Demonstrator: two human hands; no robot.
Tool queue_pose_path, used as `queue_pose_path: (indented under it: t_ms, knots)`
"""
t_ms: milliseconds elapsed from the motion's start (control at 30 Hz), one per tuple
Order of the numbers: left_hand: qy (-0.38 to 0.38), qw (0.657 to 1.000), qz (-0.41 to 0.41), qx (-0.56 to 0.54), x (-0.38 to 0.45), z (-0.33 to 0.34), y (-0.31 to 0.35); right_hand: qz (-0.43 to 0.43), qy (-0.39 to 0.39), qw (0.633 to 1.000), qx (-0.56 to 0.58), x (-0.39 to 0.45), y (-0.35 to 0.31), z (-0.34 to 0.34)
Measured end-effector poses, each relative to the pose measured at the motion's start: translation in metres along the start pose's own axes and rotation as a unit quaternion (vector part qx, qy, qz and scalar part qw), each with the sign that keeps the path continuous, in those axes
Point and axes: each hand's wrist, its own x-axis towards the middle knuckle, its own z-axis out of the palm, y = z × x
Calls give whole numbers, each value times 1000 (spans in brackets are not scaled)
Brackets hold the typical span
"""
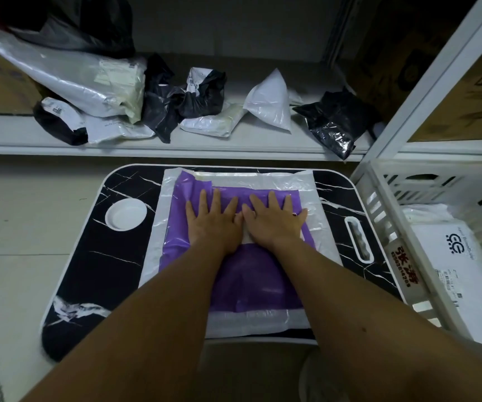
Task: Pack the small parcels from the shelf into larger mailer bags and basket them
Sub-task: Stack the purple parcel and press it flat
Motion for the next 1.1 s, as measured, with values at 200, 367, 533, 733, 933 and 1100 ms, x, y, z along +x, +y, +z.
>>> queue_pose_path:
  t_ms: [200,367,533,733,933,1100]
  knots:
    - [-19,1000,4,-16,1,-5,-2,-22,25,996,79,1,7,5]
    - [-18,999,19,-47,-9,-16,-6,-47,132,984,109,-15,22,-1]
    - [5,999,33,-36,-42,-28,13,-12,151,987,52,-56,1,1]
    - [-7,999,45,9,-89,-7,14,-19,105,994,-11,-101,5,32]
    - [30,998,41,25,-107,24,-4,-54,101,993,-32,-114,20,52]
    - [35,999,38,-2,-106,30,-5,-66,85,994,-24,-111,24,53]
